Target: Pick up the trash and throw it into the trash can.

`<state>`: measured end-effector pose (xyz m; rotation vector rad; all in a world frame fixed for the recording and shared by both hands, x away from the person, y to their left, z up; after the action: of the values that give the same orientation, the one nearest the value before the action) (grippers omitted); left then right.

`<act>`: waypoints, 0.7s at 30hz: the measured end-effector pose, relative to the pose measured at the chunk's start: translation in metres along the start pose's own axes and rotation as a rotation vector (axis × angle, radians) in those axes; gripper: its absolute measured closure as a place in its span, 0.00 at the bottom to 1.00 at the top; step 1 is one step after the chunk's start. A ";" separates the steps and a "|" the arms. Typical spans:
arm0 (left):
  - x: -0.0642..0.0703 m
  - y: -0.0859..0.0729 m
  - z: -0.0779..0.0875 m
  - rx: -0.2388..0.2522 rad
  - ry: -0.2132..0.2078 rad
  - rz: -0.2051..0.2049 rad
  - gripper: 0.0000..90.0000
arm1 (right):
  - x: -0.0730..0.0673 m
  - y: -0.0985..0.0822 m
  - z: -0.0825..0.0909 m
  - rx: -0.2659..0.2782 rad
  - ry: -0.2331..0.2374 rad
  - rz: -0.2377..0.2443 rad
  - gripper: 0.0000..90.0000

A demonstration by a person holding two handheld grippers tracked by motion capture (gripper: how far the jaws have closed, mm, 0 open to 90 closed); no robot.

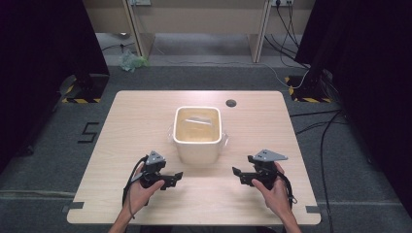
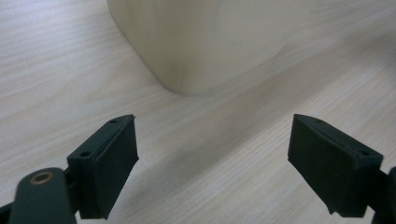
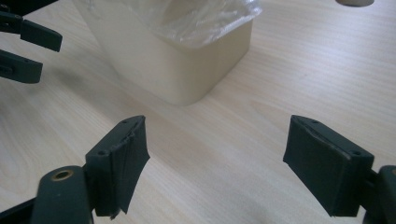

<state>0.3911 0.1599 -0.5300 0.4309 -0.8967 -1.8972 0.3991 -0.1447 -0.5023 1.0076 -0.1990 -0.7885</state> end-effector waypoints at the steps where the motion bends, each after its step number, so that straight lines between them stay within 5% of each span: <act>1: 0.000 -0.002 -0.001 -0.004 -0.001 -0.002 0.17 | 0.000 -0.002 -0.001 -0.005 0.001 0.002 0.23; 13: 0.004 -0.024 -0.013 -0.053 0.009 -0.031 0.17 | 0.000 -0.028 -0.006 -0.083 -0.026 0.010 0.21; 21: 0.007 -0.028 -0.015 -0.016 0.057 -0.093 0.16 | 0.005 -0.045 -0.004 -0.126 -0.051 0.010 0.20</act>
<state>0.3797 0.1550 -0.5600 0.5231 -0.8363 -1.9652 0.3823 -0.1582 -0.5418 0.8677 -0.1955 -0.8087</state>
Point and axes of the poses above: each handheld gripper's, and its own axes: z roughly backward along the jaws, y roughly out of its top, x roughly to its right, the point moved 6 cm from there along -z, roughly forward along the jaws, and after that the axes turned 8 degrees about y, right-handed, at the moved point
